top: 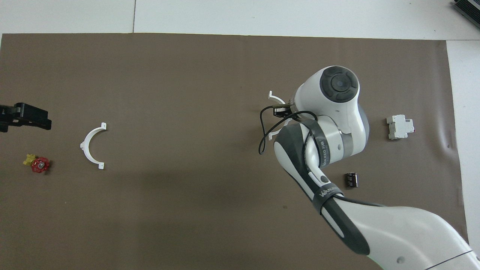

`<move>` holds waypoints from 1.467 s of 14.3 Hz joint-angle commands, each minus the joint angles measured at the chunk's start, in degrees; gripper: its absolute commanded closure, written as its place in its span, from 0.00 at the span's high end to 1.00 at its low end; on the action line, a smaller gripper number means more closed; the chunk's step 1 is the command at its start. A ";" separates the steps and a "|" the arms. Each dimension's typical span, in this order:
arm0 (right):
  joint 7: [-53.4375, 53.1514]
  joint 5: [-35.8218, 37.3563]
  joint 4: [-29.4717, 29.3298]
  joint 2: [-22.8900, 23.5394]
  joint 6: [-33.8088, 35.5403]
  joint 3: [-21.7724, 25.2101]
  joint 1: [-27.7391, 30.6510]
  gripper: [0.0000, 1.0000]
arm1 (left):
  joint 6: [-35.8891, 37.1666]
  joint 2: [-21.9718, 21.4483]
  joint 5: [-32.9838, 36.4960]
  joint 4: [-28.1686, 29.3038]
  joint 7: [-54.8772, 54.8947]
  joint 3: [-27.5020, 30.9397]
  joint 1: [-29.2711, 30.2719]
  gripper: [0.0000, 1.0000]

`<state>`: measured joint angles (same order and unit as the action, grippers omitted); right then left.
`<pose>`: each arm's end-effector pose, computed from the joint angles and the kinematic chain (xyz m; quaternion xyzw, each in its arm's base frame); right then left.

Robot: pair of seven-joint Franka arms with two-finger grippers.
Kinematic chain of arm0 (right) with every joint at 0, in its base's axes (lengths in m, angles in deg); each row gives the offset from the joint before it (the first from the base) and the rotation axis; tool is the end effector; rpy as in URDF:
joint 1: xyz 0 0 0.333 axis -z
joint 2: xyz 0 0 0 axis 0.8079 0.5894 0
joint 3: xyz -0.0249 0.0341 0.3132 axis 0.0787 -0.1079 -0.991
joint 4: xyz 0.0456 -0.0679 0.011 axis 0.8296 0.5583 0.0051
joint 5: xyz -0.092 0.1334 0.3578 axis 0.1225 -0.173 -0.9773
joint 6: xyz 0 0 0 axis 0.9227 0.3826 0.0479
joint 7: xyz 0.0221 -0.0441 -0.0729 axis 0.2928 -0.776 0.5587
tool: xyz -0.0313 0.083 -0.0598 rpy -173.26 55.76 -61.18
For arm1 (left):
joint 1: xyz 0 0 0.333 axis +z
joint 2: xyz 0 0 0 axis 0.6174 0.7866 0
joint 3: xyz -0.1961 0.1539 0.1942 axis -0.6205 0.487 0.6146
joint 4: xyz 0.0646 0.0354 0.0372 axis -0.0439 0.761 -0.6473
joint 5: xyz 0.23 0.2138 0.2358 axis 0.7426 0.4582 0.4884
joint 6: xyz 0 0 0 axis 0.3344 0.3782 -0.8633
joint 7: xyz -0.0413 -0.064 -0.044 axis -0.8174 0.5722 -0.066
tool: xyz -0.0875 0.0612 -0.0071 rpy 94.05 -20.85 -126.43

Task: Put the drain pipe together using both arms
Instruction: 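Carry the white half-ring with the right gripper toward the table center, then lower the half-ring onto the table and open the right gripper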

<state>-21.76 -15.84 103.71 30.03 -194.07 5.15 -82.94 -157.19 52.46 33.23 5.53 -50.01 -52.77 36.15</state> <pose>0.6125 0.2550 0.3659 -0.9991 0.0038 -0.0374 0.0209 0.5539 0.0029 0.6038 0.9996 -0.0051 -0.0259 0.0043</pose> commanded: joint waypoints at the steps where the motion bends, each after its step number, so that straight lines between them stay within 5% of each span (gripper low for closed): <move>1: -3.75 1.27 0.52 1.46 -2.43 0.21 -3.55 0.00 | -1.63 -1.61 -0.49 2.18 -0.46 0.35 -0.31 1.00; 21: -9.38 4.08 2.02 6.21 -9.82 0.13 -9.88 0.00 | -1.72 -1.61 -0.49 2.27 -0.37 0.35 -0.31 1.00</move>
<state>-31.72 -12.77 105.11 36.02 -201.94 5.30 -92.69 -157.55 52.46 33.23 5.68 -50.01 -52.77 36.15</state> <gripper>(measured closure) 0.793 0.000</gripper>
